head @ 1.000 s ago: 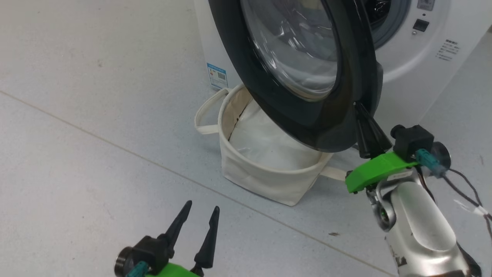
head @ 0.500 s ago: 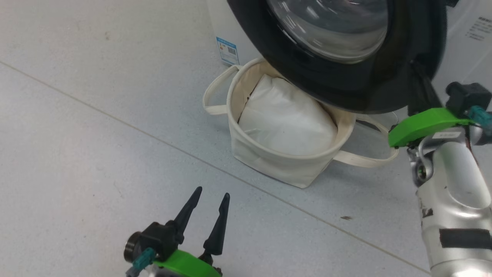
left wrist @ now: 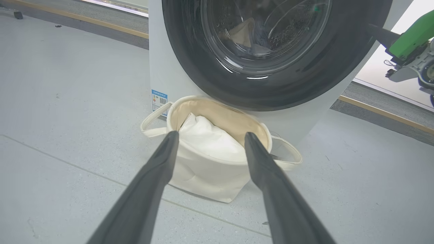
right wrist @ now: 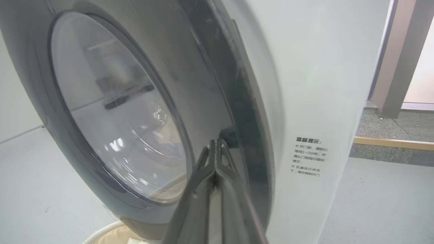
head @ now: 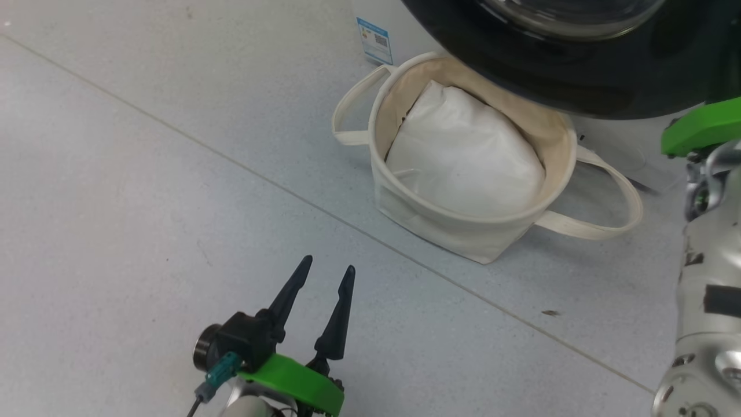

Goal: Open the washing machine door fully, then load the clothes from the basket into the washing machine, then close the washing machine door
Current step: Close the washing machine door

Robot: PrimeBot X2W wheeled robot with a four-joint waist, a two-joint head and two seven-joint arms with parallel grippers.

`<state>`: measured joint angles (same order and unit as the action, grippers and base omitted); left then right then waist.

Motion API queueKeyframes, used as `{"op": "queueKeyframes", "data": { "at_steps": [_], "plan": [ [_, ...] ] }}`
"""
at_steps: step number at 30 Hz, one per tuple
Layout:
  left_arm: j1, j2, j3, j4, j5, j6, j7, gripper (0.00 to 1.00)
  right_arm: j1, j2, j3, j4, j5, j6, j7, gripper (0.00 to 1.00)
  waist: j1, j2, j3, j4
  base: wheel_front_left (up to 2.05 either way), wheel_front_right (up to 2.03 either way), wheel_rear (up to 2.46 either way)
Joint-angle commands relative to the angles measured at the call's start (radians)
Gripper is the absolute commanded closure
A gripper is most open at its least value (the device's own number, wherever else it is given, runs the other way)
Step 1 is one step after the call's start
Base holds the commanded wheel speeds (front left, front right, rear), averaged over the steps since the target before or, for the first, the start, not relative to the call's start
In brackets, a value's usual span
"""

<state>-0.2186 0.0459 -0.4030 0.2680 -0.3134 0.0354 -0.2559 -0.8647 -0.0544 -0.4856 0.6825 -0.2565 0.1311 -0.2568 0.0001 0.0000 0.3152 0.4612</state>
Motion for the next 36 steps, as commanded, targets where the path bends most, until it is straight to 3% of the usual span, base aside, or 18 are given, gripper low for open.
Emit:
{"op": "queueKeyframes", "data": {
  "at_steps": [1, 5, 20, 29, 36],
  "plan": [
    [-0.017, 0.004, 0.037, -0.031, -0.01, 0.008, -0.006, 0.0, -0.06, 0.004, -0.016, -0.026, -0.017, 0.0, -0.005, 1.0, -0.0001, 0.0, 0.009, 0.011, 0.0, 0.0, 0.0],
    [-0.017, 0.004, 0.034, -0.032, -0.016, 0.012, -0.006, 0.0, -0.116, 0.003, -0.094, 0.023, 0.014, 0.0, -0.005, 1.0, -0.0001, 0.0, 0.026, 0.02, 0.0, 0.0, 0.0],
    [-0.058, 0.004, -0.007, -0.035, -0.035, 0.025, -0.006, 0.0, -0.252, -0.003, -0.208, 0.092, 0.029, 0.0, -0.005, 1.0, -0.0001, 0.0, 0.096, 0.032, 0.0, 0.0, 0.0],
    [-0.069, 0.004, -0.018, -0.029, -0.042, 0.033, -0.006, 0.0, -0.281, -0.005, -0.176, 0.083, 0.041, 0.0, -0.005, 1.0, -0.0001, 0.0, 0.107, 0.026, 0.0, 0.0, 0.0],
    [-0.054, 0.004, 0.008, 0.005, -0.013, 0.02, -0.006, 0.0, -0.15, 0.003, -0.03, 0.066, 0.146, 0.0, -0.005, 1.0, -0.0001, 0.0, 0.023, -0.021, 0.0, 0.0, 0.0]
  ]
}}
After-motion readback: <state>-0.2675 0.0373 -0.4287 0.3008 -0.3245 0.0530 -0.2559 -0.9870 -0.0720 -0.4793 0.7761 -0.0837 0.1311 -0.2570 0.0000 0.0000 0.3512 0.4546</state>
